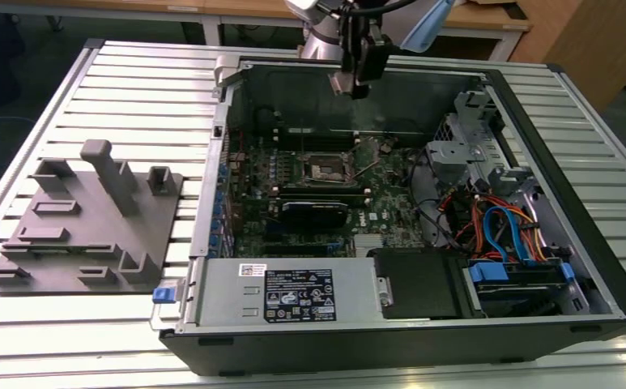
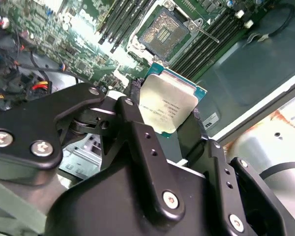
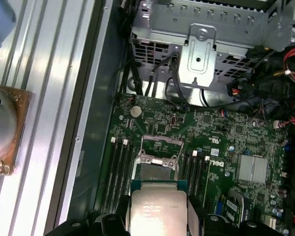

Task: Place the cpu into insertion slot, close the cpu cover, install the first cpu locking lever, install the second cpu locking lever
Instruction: 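Place the cpu into insertion slot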

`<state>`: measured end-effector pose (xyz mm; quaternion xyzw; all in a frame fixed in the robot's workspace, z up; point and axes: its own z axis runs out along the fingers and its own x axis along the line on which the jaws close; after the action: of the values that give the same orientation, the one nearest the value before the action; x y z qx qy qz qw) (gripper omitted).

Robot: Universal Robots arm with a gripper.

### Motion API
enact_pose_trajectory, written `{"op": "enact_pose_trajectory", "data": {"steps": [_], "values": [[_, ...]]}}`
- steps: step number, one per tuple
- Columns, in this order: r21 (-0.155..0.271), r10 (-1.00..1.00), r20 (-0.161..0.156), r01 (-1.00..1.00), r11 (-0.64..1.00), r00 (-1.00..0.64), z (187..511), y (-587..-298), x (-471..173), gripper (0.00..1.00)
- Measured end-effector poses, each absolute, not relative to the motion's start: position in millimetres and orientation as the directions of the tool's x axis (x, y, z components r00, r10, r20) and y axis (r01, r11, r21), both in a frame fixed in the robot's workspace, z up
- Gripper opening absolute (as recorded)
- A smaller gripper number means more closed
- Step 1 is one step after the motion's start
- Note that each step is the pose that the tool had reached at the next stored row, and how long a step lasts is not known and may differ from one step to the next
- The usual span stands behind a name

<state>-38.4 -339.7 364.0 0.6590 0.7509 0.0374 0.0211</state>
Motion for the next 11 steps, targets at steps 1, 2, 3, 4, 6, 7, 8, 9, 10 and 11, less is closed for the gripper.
{"op": "enact_pose_trajectory", "data": {"steps": [1,2,3,4,6,7,8,9,10,11], "values": [[0.084,0.993,0.018,0.99,0.114,-0.115,363.4,-339.7,-38.4,0.54],[0.084,0.995,0.018,0.991,0.101,-0.103,362.8,-339.7,-38.5,0.54],[0.084,0.995,0.018,0.992,0.093,-0.095,362.1,-339.7,-38.4,0.54],[0.084,0.996,0.018,0.993,0.087,-0.089,361.3,-339.7,-38.5,0.54],[0.084,0.997,0.018,0.994,0.076,-0.077,359.8,-339.7,-38.5,0.54],[0.084,0.997,0.018,0.994,0.072,-0.073,359.4,-339.7,-38.5,0.54],[0.084,0.997,0.017,0.994,0.07,-0.072,359.2,-339.7,-38.5,0.54],[0.084,0.997,0.017,0.994,0.07,-0.071,359.2,-339.7,-38.5,0.54],[0.084,0.997,0.018,0.994,0.069,-0.071,358.9,-339.7,-38.5,0.54],[0.084,0.997,0.018,0.994,0.068,-0.07,358.7,-339.7,-38.5,0.54]]}}
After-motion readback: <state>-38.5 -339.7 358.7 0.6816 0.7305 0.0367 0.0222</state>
